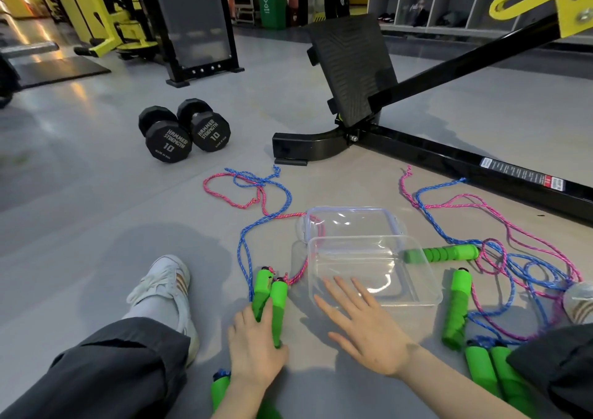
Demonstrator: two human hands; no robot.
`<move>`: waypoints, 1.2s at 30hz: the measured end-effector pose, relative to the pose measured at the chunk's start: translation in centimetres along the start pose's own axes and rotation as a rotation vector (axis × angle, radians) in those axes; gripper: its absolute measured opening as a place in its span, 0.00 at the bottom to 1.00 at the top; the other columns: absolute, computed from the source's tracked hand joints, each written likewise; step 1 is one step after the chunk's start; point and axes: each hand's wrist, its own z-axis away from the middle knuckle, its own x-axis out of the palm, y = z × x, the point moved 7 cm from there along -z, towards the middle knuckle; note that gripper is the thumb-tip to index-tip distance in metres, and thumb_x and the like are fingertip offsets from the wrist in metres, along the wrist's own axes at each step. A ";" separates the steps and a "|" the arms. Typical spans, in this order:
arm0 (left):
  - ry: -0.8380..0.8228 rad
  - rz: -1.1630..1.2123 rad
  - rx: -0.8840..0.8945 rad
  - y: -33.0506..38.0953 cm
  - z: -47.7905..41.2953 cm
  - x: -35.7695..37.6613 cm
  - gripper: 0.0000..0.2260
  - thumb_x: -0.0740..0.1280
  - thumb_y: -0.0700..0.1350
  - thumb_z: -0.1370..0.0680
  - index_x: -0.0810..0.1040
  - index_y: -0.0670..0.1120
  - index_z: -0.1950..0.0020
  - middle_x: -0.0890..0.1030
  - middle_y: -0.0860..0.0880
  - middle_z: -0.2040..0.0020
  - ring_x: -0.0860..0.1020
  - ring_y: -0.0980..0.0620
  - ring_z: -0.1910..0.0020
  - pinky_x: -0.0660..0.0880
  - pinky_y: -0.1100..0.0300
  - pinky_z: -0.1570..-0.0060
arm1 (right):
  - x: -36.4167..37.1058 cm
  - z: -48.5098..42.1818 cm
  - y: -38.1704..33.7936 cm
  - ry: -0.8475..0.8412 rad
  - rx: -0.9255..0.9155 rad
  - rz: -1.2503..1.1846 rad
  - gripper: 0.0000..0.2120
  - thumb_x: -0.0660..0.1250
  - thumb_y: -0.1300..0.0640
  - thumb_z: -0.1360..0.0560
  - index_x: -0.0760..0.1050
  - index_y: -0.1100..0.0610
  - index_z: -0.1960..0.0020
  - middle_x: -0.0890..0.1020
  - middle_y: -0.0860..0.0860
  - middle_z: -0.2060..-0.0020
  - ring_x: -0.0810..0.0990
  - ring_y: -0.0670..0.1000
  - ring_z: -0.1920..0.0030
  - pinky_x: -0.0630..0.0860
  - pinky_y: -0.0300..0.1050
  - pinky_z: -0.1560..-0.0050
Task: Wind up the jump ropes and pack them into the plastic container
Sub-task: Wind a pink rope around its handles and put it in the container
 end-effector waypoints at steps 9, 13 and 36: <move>0.002 0.223 0.299 -3.1 -5.1 -2.1 0.34 0.66 0.55 0.38 0.60 0.57 0.33 0.67 0.44 0.35 0.77 0.41 0.46 0.77 0.53 0.51 | 1.0 -8.3 -3.8 -0.088 -0.030 -0.074 0.25 0.70 0.50 0.38 0.77 0.53 0.42 0.80 0.53 0.44 0.80 0.54 0.45 0.74 0.45 0.41; -0.008 0.196 0.501 -4.9 -4.9 -1.3 0.31 0.66 0.58 0.39 0.67 0.54 0.37 0.72 0.45 0.41 0.80 0.44 0.53 0.79 0.58 0.61 | 3.3 -10.5 -4.1 -0.253 -0.017 -0.128 0.26 0.74 0.56 0.38 0.76 0.58 0.42 0.78 0.57 0.43 0.77 0.58 0.42 0.72 0.49 0.39; 0.240 -0.047 0.524 -7.9 -4.3 1.8 0.26 0.57 0.51 0.27 0.66 0.48 0.29 0.74 0.36 0.34 0.77 0.39 0.39 0.76 0.43 0.45 | 8.9 -14.5 -5.4 -0.421 -0.104 -0.012 0.40 0.77 0.43 0.39 0.71 0.57 0.32 0.79 0.59 0.45 0.79 0.60 0.46 0.77 0.49 0.46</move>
